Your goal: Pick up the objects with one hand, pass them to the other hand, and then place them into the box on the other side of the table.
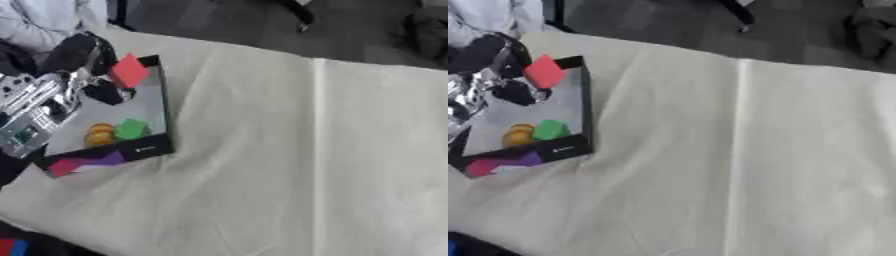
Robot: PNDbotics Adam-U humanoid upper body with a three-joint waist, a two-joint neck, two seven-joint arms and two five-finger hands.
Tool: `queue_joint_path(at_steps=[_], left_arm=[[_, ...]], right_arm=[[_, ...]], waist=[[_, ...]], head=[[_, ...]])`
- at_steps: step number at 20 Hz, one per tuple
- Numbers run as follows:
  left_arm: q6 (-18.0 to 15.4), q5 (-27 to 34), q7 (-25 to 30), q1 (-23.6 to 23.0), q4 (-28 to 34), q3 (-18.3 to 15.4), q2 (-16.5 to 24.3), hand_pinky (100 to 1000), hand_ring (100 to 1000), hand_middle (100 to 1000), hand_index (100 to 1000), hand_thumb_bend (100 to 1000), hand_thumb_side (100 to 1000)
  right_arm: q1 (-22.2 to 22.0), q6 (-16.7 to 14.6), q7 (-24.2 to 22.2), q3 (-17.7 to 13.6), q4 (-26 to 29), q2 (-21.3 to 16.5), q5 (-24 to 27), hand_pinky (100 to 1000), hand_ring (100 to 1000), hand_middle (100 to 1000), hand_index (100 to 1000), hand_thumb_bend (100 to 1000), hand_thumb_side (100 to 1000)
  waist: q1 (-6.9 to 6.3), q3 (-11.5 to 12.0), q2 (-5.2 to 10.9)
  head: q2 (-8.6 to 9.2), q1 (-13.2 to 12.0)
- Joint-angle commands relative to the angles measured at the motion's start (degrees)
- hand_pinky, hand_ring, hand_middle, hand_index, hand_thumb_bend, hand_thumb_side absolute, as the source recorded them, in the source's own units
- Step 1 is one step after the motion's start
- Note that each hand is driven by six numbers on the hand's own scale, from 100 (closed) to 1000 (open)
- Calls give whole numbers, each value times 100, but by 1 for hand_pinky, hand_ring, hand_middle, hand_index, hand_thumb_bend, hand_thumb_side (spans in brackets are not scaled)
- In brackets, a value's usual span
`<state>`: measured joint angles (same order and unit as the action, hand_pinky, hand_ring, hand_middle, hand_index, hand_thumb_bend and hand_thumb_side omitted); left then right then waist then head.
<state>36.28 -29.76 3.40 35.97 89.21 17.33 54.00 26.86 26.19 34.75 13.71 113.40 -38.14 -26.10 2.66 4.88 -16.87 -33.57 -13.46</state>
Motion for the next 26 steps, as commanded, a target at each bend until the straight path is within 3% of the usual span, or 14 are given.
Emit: queue_joint_path(at_steps=[1, 6, 13, 16, 17, 19, 21, 23, 24, 25, 26], left_arm=[[40, -465, 465, 36, -109, -118, 238, 822, 829, 720, 836, 530, 305], [29, -1278, 1354, 73, -416, -253, 190, 849, 848, 740, 863, 759, 328], [-72, -1593, 1807, 80, -487, -397, 150, 863, 854, 749, 878, 805, 345], [-8, -1235, 1566, 125, -166, -599, 52, 865, 784, 701, 832, 178, 658], [7, -845, 1240, 120, 131, -741, -16, 848, 748, 675, 813, 100, 770], [-139, 142, 384, 11, 773, -959, -145, 837, 716, 652, 798, 100, 756], [-437, 1168, -386, -110, 1192, -1057, -277, 843, 695, 655, 798, 100, 800], [-816, 2074, -968, -194, 1444, -1100, -451, 869, 693, 660, 816, 108, 884], [-996, 2433, -1165, -228, 1522, -1099, -521, 876, 698, 665, 824, 164, 920], [-1157, 2721, -1313, -249, 1587, -1094, -595, 886, 700, 669, 834, 192, 904], [-1302, 2967, -1429, -263, 1651, -1094, -684, 888, 696, 664, 831, 192, 894]], right_arm=[[55, -25, 112, -101, 120, -130, 73, 738, 775, 832, 908, 100, 179], [69, -99, 218, -126, 120, -135, 132, 738, 775, 832, 909, 100, 180], [27, -145, 343, -183, 120, -178, 175, 738, 775, 833, 910, 100, 183], [3, -166, 406, -236, 120, -175, 198, 735, 774, 834, 911, 100, 201], [-10, -184, 456, -278, 120, -171, 216, 734, 774, 834, 912, 100, 212], [-46, -229, 571, -373, 120, -164, 268, 736, 776, 839, 916, 100, 209], [-109, -267, 625, -466, 120, -164, 318, 740, 786, 851, 929, 100, 189], [-206, -297, 625, -574, 120, -139, 456, 737, 798, 872, 951, 100, 263], [-257, -317, 617, -624, 120, -127, 546, 735, 799, 874, 954, 100, 310], [-311, -345, 606, -670, 120, -101, 665, 723, 796, 878, 959, 100, 529], [-364, -396, 598, -717, 120, -70, 822, 719, 794, 877, 961, 100, 579]], waist=[[-26, -15, 79], [-38, -19, 87], [-51, -14, 94], [-57, -4, 100], [-58, 2, 101], [-53, 0, 100], [-44, -22, 105], [-38, -57, 125], [-39, -73, 134], [-42, -91, 142], [-46, -105, 152]], head=[[56, 36], [28, -9], [-3, -24], [-19, 14], [-28, 75], [-45, 266], [-65, 459], [-108, 618], [-127, 676], [-143, 735], [-159, 789]])
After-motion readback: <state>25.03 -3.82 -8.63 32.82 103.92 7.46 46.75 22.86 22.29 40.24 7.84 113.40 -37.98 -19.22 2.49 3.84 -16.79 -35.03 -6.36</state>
